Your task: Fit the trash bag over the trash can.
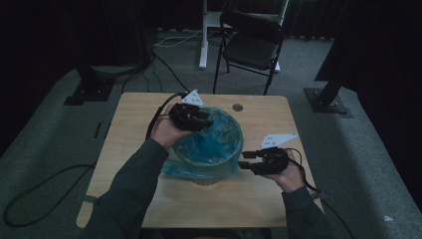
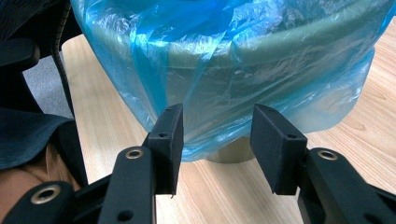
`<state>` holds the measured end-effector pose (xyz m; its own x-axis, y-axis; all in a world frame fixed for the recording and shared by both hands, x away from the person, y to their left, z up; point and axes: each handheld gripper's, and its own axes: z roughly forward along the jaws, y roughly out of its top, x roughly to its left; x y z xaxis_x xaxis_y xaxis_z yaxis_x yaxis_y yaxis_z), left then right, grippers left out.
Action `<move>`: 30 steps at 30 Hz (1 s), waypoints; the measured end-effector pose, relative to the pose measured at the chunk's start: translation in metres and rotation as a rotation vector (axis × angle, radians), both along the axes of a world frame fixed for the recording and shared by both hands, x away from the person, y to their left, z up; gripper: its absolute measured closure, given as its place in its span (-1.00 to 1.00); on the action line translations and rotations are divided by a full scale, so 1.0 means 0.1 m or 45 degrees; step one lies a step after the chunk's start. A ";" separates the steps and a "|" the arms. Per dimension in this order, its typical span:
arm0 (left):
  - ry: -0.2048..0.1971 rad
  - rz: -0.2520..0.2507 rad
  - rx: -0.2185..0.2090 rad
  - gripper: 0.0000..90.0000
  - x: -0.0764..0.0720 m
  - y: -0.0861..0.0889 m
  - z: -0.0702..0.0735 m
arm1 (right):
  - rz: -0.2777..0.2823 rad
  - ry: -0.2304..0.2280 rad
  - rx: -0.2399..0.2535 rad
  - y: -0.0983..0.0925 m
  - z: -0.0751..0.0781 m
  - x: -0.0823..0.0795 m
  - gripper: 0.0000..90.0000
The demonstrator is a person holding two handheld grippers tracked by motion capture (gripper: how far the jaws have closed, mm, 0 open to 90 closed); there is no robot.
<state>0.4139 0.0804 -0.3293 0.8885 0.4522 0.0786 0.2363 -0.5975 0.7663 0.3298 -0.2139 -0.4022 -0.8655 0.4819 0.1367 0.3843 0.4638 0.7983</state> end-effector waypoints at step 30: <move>0.000 -0.084 0.715 0.18 0.07 -0.72 -0.56 | -0.004 -0.004 0.009 -0.04 0.00 -0.01 0.19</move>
<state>0.4212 0.0085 -0.3849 0.9133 0.2848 0.2912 0.1848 -0.9268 0.3269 0.3284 -0.2175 -0.4022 -0.8645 0.4834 0.1377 0.3833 0.4568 0.8028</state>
